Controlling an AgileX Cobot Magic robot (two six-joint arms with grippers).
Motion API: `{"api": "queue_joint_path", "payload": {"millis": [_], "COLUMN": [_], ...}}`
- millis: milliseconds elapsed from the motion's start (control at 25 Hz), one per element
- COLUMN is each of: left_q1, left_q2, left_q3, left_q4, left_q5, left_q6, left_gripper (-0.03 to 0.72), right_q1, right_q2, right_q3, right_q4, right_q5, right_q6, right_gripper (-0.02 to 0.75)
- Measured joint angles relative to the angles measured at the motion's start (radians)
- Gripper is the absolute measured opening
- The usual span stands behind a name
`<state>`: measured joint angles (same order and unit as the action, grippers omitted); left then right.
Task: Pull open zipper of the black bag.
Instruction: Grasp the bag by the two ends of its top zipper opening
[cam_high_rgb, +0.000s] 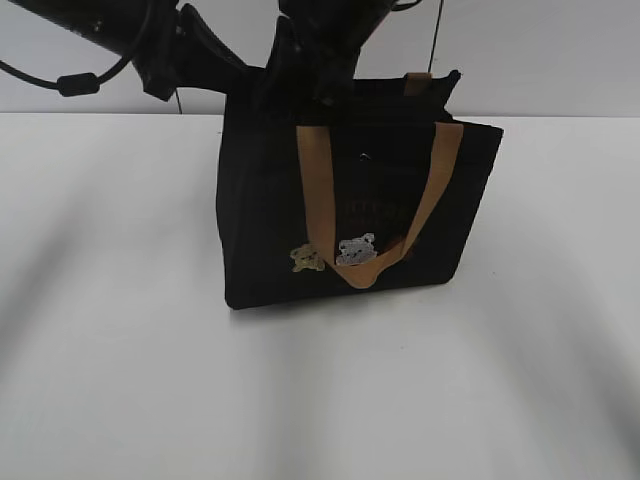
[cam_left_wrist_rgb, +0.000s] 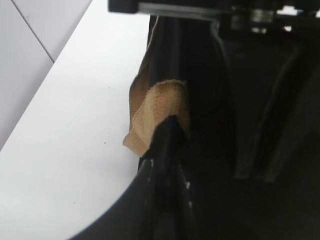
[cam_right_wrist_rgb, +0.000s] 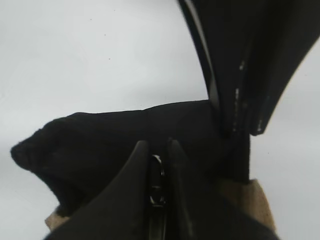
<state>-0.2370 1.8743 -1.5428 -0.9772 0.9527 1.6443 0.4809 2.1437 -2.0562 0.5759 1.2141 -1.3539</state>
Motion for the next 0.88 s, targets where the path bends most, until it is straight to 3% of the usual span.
{"api": "queue_joint_path", "payload": {"millis": [280, 880], "left_q1": [0.0, 0.0], "left_q2": [0.001, 0.02], "left_q3": [-0.003, -0.013], "left_q4": [-0.002, 0.057], "left_q5": [0.01, 0.052], "left_q6": [-0.003, -0.022], "left_gripper": [0.05, 0.05], "right_q1": [-0.001, -0.002], "right_q2": [-0.045, -0.067], "right_q3": [0.0, 0.008], "right_q4": [-0.002, -0.027], "right_q5": [0.001, 0.001], "right_q6": [0.123, 0.259], "right_gripper": [-0.008, -0.011]}}
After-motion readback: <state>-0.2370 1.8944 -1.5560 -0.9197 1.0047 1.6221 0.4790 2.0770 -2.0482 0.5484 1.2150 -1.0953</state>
